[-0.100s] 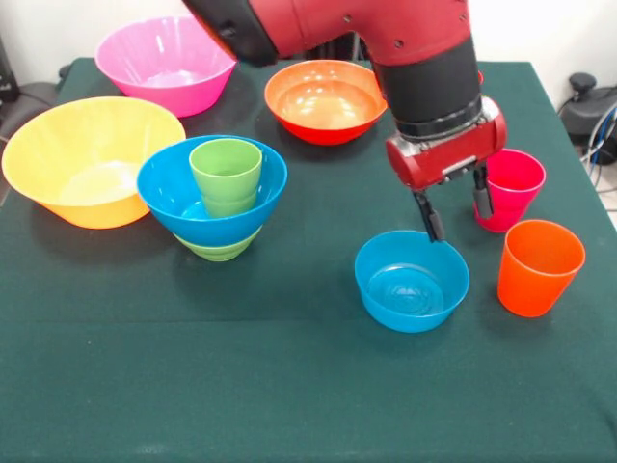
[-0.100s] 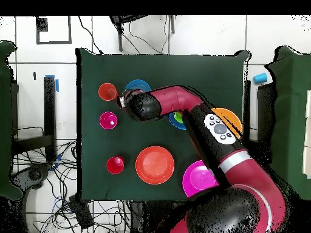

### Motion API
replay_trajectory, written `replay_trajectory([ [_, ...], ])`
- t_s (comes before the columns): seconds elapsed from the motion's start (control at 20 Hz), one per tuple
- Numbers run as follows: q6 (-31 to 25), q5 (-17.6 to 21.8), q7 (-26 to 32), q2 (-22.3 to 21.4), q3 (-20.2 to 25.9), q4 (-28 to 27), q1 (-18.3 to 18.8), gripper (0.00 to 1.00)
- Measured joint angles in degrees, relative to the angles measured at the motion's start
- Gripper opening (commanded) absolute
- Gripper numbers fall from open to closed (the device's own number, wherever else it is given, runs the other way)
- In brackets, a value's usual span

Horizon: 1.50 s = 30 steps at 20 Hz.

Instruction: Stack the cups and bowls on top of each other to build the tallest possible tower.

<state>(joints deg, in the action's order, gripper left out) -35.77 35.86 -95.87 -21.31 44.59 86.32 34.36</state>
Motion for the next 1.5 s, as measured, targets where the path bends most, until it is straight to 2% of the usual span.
replay_trajectory([
  [0.25,-4.7,0.0,0.0,1.7,-0.3,-0.8,-1.4,1.00],
  [0.7,-7.9,1.2,0.0,3.2,-1.2,-1.8,-1.9,1.00],
  [1.2,-18.0,7.6,0.0,2.1,-5.3,-4.0,-4.9,1.00],
  [1.5,-17.2,12.4,0.0,-1.0,-8.7,-3.9,-7.4,1.00],
])
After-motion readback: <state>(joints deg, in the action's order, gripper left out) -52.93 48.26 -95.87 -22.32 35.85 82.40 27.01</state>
